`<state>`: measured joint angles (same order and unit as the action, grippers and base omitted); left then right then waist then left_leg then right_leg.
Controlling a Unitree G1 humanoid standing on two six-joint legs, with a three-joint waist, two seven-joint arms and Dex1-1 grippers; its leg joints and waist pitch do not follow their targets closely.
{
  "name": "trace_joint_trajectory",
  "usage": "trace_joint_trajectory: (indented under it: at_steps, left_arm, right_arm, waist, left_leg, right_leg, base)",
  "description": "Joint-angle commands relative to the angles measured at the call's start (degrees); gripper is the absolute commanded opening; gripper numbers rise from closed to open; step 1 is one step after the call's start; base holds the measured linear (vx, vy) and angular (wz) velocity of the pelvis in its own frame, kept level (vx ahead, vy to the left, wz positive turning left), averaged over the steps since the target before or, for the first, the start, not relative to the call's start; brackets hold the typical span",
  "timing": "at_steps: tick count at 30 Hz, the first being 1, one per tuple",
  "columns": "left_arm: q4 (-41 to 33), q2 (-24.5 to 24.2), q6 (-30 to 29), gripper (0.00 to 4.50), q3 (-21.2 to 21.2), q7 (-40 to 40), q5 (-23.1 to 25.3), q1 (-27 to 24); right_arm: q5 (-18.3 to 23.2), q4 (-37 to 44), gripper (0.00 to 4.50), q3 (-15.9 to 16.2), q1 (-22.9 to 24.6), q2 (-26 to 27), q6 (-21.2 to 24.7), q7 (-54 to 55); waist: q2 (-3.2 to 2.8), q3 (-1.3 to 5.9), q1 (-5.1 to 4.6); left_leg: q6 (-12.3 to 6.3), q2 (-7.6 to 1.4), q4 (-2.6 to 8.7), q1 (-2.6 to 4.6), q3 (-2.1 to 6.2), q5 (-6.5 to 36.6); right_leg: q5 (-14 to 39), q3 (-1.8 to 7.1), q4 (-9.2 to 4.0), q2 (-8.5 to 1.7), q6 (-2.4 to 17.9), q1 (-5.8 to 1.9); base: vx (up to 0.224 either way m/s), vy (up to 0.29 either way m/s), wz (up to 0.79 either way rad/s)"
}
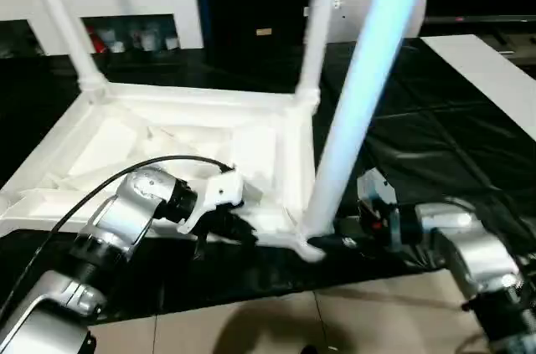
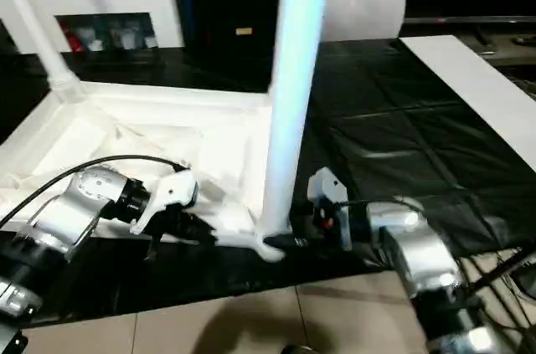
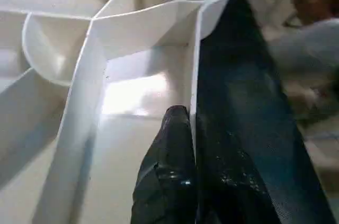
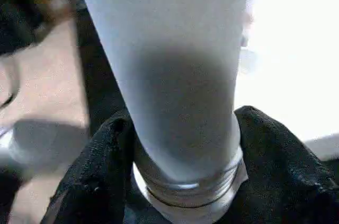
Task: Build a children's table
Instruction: Rotate leg to tighten
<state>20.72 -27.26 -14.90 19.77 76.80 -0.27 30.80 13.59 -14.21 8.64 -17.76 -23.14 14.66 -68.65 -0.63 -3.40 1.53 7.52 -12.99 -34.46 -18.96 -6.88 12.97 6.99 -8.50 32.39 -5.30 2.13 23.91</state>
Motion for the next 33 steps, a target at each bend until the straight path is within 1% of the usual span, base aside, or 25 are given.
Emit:
trace_joint_trajectory:
  at_steps: [1, 2, 3, 4, 5, 6, 8, 9, 11, 12, 13, 14, 15, 16, 17, 18, 19, 20, 21, 24, 26, 28, 30, 31, 33]
  left_arm:
    - [-4.6, 5.1, -4.8, 0.00, -0.6, -6.2, -1.9, 0.0]
    - [-5.3, 6.6, -6.7, 0.00, -1.3, -8.9, -1.7, -0.1]
    - [-5.7, 7.5, -7.6, 0.00, -1.6, -10.3, -1.5, -0.2]
    - [-5.8, 7.6, -7.7, 0.00, -1.6, -10.6, -1.5, -0.2]
    - [-7.4, 10.8, -11.2, 0.00, -2.6, -15.7, -0.6, -0.3]
    - [-7.6, 11.1, -11.6, 0.00, -2.6, -16.2, -0.4, -0.3]
    - [-9.0, 15.3, -15.7, 0.00, -3.6, -23.2, 1.1, 0.1]
    - [-9.1, 16.3, -16.5, 0.00, -3.9, -25.1, 1.5, 0.3]
    - [-9.1, 17.0, -17.1, 0.00, -4.0, -26.4, 1.7, 0.5]
    - [-8.8, 18.6, -17.7, 0.00, -4.3, -29.6, 2.6, 1.0]
    - [-8.0, 21.9, -18.2, 0.00, -5.6, -35.2, 3.6, 2.0]
    - [-7.6, 23.5, -18.4, 0.00, -6.3, -37.9, 4.0, 2.5]
    - [-7.4, 24.3, -18.5, 0.00, -6.5, -39.1, 4.2, 2.8]
    - [-7.4, 24.9, -18.6, 0.00, -6.6, -40.0, 4.6, 3.0]
    - [-7.4, 25.2, -18.8, 0.00, -6.6, -40.5, 4.9, 3.0]
    - [-7.3, 25.2, -18.6, 0.00, -6.5, -40.5, 5.1, 3.1]
    - [-7.2, 25.1, -18.4, 0.00, -6.3, -40.4, 5.2, 3.1]
    - [-7.3, 24.5, -18.2, 0.00, -5.6, -39.7, 5.5, 2.9]
    - [-7.4, 24.3, -18.1, 0.00, -5.5, -39.6, 5.5, 2.9]
    - [-7.9, 21.7, -17.2, 0.00, -4.2, -36.5, 5.5, 1.6]
    - [-8.3, 20.6, -16.8, 0.00, -4.1, -35.4, 5.7, 0.8]
    - [-8.3, 19.9, -16.5, 0.00, -4.1, -34.9, 5.6, 0.4]
    - [-8.3, 18.1, -15.2, 0.00, -3.9, -32.4, 5.1, -0.4]
    - [-8.3, 17.1, -14.1, 0.00, -3.6, -30.9, 4.7, -0.7]
    - [-8.2, 15.2, -12.9, 0.00, -2.9, -28.1, 4.0, -1.2]
  right_arm:
    - [1.7, 1.8, 2.67, 1.4, -0.5, 5.5, 2.2, 5.9]
    - [1.3, 1.5, 2.66, 0.9, -0.7, 7.7, 3.0, 9.5]
    - [1.2, 1.3, 2.66, 0.6, -0.7, 8.7, 3.5, 11.2]
    - [1.2, 1.3, 2.66, 0.6, -0.7, 8.9, 3.6, 11.6]
    - [1.1, 0.8, 2.66, -0.7, -1.2, 13.2, 5.2, 17.9]
    - [1.1, 0.8, 2.66, -0.8, -1.2, 13.6, 5.4, 18.5]
    - [0.5, -0.3, 2.66, -2.7, -2.3, 18.9, 6.7, 26.5]
    - [-0.1, -1.0, 2.66, -3.1, -2.7, 20.1, 6.5, 28.8]
    - [-0.6, -1.6, 2.65, -3.3, -3.1, 20.9, 6.3, 30.4]
    - [-1.9, -3.5, 2.65, -4.3, -4.1, 22.5, 5.5, 34.8]
    - [-3.7, -7.4, 2.65, -6.2, -6.2, 24.9, 4.2, 42.2]
    - [-4.6, -9.2, 2.65, -7.0, -7.2, 25.8, 3.1, 45.4]
    - [-4.8, -10.0, 2.65, -7.3, -7.6, 26.0, 1.7, 46.3]
    - [-5.1, -10.2, 2.65, -7.7, -7.7, 26.3, 0.5, 46.6]
    - [-5.3, -10.3, 2.65, -7.9, -7.7, 26.5, -0.2, 46.6]
    - [-4.9, -10.2, 2.65, -8.4, -7.6, 26.5, -0.8, 46.1]
    - [-4.7, -10.0, 3.16, -8.8, -7.5, 26.6, -1.2, 45.9]
    - [-5.3, -9.7, 3.16, -9.0, -7.2, 26.2, -2.1, 45.8]
    - [-5.4, -9.7, 3.29, -9.0, -7.1, 26.0, -2.3, 45.8]
    - [-6.1, -8.4, 3.67, -8.8, -5.3, 23.2, -3.7, 44.3]
    - [-6.4, -8.0, 3.82, -9.4, -4.5, 21.6, -5.2, 43.3]
    - [-6.2, -8.0, 3.93, -9.7, -4.1, 20.4, -6.5, 42.7]
    - [-5.1, -6.8, 4.19, -10.8, -3.2, 17.3, -8.5, 39.4]
    - [-4.7, -6.1, 4.19, -11.2, -2.9, 15.8, -9.3, 37.2]
    - [-3.5, -4.6, 4.45, -11.6, -2.3, 13.1, -10.1, 32.5]
  waist:
    - [0.23, 3.67, -0.42]
    - [0.11, 3.53, -0.88]
    - [0.39, 3.43, -1.66]
    - [0.39, 3.43, -1.66]
    - [0.20, 3.51, -2.56]
    - [0.21, 3.46, -3.23]
    - [0.26, 3.50, -3.96]
    - [-0.06, 3.51, -4.43]
    - [0.02, 3.63, -4.90]
    - [-0.24, 3.73, -5.13]
    - [-0.37, 3.79, -5.27]
    - [-0.55, 3.76, -5.80]
    - [-0.37, 4.08, -5.80]
    - [-0.68, 4.22, -5.67]
    - [-0.50, 4.31, -5.66]
    - [-0.49, 4.68, -5.46]
    - [-0.47, 4.77, -5.43]
    - [-0.71, 4.97, -5.34]
    - [-0.66, 5.25, -5.22]
    - [-0.54, 5.51, -4.60]
    - [-0.65, 5.34, -4.25]
    - [-0.62, 5.03, -3.80]
    - [-0.53, 4.86, -3.51]
    - [-0.59, 4.83, -3.44]
    - [-0.61, 4.71, -3.25]
  left_leg:
    - [-3.71, 0.93, 4.01, -1.14, -2.00, 9.7]
    - [-3.29, 1.10, 3.92, -1.20, -1.96, 10.4]
    - [-3.09, 1.25, 3.82, -1.24, -1.90, 11.3]
    - [-3.09, 1.25, 3.82, -1.24, -1.90, 11.3]
    - [-3.24, 1.40, 3.67, -1.34, -1.78, 12.2]
    - [-3.33, 1.44, 3.60, -1.60, -1.66, 12.3]
    - [-3.50, 1.69, 3.40, -1.36, -1.71, 12.8]
    - [-3.67, 1.80, 3.31, -1.32, -1.59, 13.4]
    - [-4.30, 2.00, 3.18, -1.36, -1.68, 13.4]
    - [-4.64, 1.84, 3.37, -1.65, -1.52, 12.8]
    - [-4.60, 1.71, 3.42, -1.67, -1.54, 12.4]
    - [-4.08, 1.64, 3.41, -1.72, -1.45, 12.3]
    - [-4.19, 1.69, 3.37, -1.69, -1.43, 11.8]
    - [-4.54, 1.63, 3.37, -1.68, -1.41, 11.4]
    - [-5.42, 1.43, 3.51, -1.99, -1.43, 9.8]
    - [-6.22, 1.15, 3.56, -2.30, -1.30, 7.0]
    - [-6.71, 1.01, 3.52, -2.48, -1.24, 5.4]
    - [-7.68, 0.88, 3.34, -2.45, -1.21, 2.8]
    - [-8.81, 0.98, 3.09, -2.46, -1.29, 0.2]
    - [-11.55, 1.18, 2.55, -2.75, -1.39, -4.8]
    - [-12.25, 1.09, 2.56, -2.55, -1.63, -3.6]
    - [-11.42, 1.01, 2.72, -2.42, -1.80, -1.0]
    - [-9.44, 1.04, 2.96, -2.37, -1.89, 2.4]
    - [-9.10, 1.02, 2.98, -2.29, -1.90, 3.2]
    - [-8.46, 0.99, 3.13, -2.37, -1.83, 5.9]
  right_leg:
    - [28.6, 2.05, -4.60, -1.98, 5.4, -4.39]
    - [30.5, 1.75, -4.98, -1.94, 4.3, -4.28]
    - [32.2, 1.39, -5.42, -1.84, 3.2, -4.14]
    - [32.2, 1.39, -5.42, -1.84, 3.2, -4.14]
    - [33.3, 1.04, -5.75, -1.88, 2.0, -4.25]
    - [33.6, 0.77, -5.92, -1.86, 1.7, -4.21]
    - [34.3, 0.43, -6.36, -1.81, 1.3, -3.94]
    - [34.9, 0.15, -6.48, -1.82, 1.0, -3.85]
    - [34.6, 0.05, -6.73, -1.70, 0.6, -3.89]
    - [33.2, 0.20, -6.42, -1.75, 1.0, -4.11]
    - [32.4, 0.37, -6.37, -1.76, 1.5, -3.99]
    - [31.7, 0.26, -6.15, -1.74, 2.4, -3.86]
    - [30.6, 0.26, -6.11, -1.84, 2.6, -4.15]
    - [29.5, 0.47, -5.90, -1.93, 3.1, -4.18]
    - [26.6, 0.82, -5.58, -1.92, 4.0, -4.37]
    - [21.9, 1.32, -4.70, -2.02, 5.9, -4.66]
    - [19.3, 1.54, -4.24, -2.04, 6.9, -4.74]
    - [14.9, 1.85, -3.55, -2.03, 9.1, -4.72]
    - [11.4, 1.98, -3.00, -2.08, 10.6, -4.85]
    - [5.9, 2.34, -1.98, -2.09, 12.9, -4.90]
    - [7.5, 2.34, -2.18, -2.14, 13.1, -4.78]
    - [11.5, 2.28, -2.74, -2.13, 12.2, -4.68]
    - [16.3, 2.19, -3.30, -2.06, 10.4, -4.75]
    - [17.2, 2.18, -3.45, -2.07, 10.0, -4.64]
    - [19.5, 2.11, -3.75, -1.96, 8.7, -4.70]
  base:
    - [0.000, 0.000, 0.00]
    - [0.000, 0.000, 0.00]
    - [0.000, 0.000, 0.00]
    - [0.000, 0.000, 0.00]
    - [0.000, 0.000, 0.00]
    - [0.000, 0.000, 0.00]
    - [0.000, 0.000, 0.00]
    - [0.000, 0.000, 0.00]
    - [0.000, 0.000, 0.00]
    - [0.000, 0.000, 0.00]
    - [0.000, 0.000, 0.00]
    - [0.000, 0.000, 0.00]
    - [0.000, 0.000, 0.00]
    - [0.000, 0.000, 0.00]
    - [0.000, 0.000, 0.00]
    - [0.000, 0.000, 0.00]
    - [0.000, 0.000, 0.00]
    - [0.051, -0.001, 0.03]
    - [0.051, -0.001, 0.03]
    - [0.000, 0.000, 0.00]
    - [0.000, 0.000, 0.00]
    - [0.000, 0.000, 0.00]
    - [0.000, 0.000, 0.00]
    - [0.000, 0.000, 0.00]
    - [0.000, 0.000, 0.00]
